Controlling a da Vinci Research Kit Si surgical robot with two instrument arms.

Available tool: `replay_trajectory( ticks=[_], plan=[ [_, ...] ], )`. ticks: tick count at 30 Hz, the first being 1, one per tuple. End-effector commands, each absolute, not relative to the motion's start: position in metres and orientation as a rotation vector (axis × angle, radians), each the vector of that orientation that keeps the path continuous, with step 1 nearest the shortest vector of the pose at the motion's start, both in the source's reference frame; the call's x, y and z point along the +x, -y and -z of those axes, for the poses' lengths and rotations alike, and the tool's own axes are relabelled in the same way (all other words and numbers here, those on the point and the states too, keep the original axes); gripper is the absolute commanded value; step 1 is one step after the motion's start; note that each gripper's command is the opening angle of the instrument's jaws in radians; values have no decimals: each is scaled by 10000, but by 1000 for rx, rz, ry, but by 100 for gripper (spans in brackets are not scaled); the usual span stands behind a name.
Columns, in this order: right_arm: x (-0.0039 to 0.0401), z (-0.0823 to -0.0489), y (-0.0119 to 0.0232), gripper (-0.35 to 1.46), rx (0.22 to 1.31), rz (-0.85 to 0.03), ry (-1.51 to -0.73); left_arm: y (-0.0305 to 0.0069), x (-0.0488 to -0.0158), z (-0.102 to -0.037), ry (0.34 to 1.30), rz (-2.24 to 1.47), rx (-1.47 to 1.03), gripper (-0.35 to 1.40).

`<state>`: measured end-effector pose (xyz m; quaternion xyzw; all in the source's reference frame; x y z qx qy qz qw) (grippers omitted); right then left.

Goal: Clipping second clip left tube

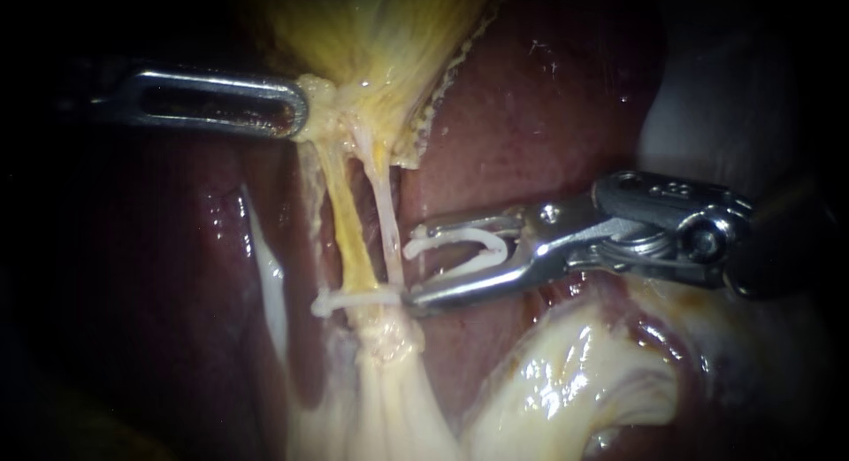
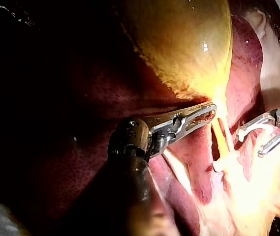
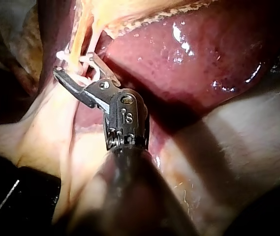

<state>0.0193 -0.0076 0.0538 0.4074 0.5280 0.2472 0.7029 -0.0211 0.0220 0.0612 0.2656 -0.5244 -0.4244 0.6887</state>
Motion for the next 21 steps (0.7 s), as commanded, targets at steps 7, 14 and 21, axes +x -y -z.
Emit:
replay_trajectory(
  ticks=[7, 14, 21],
  plan=[
    [207, -548, 78, 50, 936, -503, -1178, -220, -211, -612, 1173, 949, 594, -35],
    [214, -557, 82, 50, 943, -501, -1173, -220, -211, -612, 1173, 949, 594, -35],
    [218, -569, 84, 50, 939, -505, -1170, -220, -211, -612, 1173, 949, 593, -35]
  ],
)
